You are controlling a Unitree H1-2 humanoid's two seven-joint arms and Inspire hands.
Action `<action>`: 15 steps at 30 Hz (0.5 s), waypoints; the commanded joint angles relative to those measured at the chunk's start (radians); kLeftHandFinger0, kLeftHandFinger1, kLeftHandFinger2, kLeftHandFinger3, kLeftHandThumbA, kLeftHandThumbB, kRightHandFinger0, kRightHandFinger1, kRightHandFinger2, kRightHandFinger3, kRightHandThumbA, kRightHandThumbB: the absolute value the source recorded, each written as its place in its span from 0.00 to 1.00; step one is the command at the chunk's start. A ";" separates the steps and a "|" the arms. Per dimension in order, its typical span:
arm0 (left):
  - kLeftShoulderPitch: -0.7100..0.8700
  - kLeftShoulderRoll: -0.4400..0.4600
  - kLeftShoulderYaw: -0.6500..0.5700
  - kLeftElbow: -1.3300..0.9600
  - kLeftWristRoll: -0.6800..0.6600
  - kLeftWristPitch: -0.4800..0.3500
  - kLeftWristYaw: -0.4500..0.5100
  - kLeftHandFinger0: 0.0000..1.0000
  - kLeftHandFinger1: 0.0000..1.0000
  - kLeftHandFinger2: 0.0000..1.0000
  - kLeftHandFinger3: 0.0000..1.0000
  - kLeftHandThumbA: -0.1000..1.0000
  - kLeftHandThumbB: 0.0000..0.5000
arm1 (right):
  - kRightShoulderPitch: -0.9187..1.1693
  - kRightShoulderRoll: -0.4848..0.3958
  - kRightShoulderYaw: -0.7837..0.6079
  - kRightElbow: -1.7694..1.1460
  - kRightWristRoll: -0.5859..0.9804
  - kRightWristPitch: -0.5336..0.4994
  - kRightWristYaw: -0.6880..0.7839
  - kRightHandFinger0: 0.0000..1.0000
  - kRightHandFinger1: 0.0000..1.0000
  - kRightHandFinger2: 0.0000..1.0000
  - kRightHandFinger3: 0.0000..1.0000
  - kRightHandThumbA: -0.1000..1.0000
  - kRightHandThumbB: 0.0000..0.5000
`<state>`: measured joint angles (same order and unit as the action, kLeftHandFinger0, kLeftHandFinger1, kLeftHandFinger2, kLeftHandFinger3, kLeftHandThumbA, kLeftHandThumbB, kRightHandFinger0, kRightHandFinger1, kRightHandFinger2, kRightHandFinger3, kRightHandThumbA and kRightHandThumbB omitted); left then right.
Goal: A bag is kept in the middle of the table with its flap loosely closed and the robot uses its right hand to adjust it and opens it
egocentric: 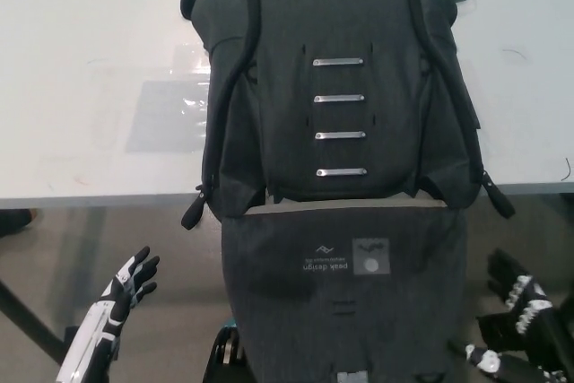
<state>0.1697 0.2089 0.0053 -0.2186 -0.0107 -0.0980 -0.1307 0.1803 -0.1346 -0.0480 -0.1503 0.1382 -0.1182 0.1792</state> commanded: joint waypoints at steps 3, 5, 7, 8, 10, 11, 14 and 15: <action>-0.006 0.013 0.001 -0.004 0.010 -0.018 -0.006 1.00 1.00 1.00 1.00 1.00 0.00 | 0.009 0.094 -0.070 0.009 0.023 -0.178 -0.079 1.00 1.00 1.00 1.00 1.00 0.45; -0.005 0.013 0.001 0.000 0.009 -0.019 -0.007 1.00 1.00 1.00 1.00 1.00 0.00 | 0.013 0.114 -0.075 0.022 0.030 -0.179 -0.078 1.00 1.00 1.00 1.00 1.00 0.45; -0.007 0.013 0.000 0.005 0.010 -0.021 -0.008 1.00 1.00 1.00 1.00 1.00 0.00 | 0.018 0.124 -0.065 0.037 0.024 -0.189 -0.067 1.00 1.00 1.00 1.00 1.00 0.42; -0.003 0.011 -0.001 0.008 0.008 -0.023 -0.007 1.00 1.00 1.00 1.00 1.00 0.00 | 0.021 0.128 -0.057 0.053 0.019 -0.204 -0.060 1.00 1.00 1.00 1.00 1.00 0.44; 0.003 0.007 -0.002 0.007 0.008 -0.022 -0.006 1.00 1.00 1.00 1.00 1.00 0.00 | 0.021 0.136 -0.047 0.074 0.002 -0.220 -0.060 1.00 1.00 1.00 1.00 1.00 0.47; 0.008 0.006 -0.002 0.005 0.010 -0.020 -0.005 1.00 1.00 1.00 1.00 1.00 0.00 | 0.024 0.139 -0.038 0.082 0.001 -0.225 -0.053 1.00 1.00 1.00 1.00 1.00 0.48; 0.012 0.005 -0.002 0.010 0.010 -0.030 -0.003 1.00 1.00 1.00 1.00 1.00 0.00 | 0.023 0.145 -0.012 0.111 -0.001 -0.240 -0.037 1.00 1.00 1.00 1.00 1.00 0.43; 0.013 0.005 -0.001 0.011 0.006 -0.032 -0.004 1.00 1.00 1.00 1.00 1.00 0.00 | 0.021 0.147 -0.006 0.116 -0.003 -0.241 -0.037 1.00 1.00 1.00 1.00 1.00 0.44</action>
<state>0.1783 0.2076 0.0050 -0.2023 -0.0103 -0.0999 -0.1305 0.2014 0.0003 -0.0764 -0.0431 0.1455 -0.2713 0.1346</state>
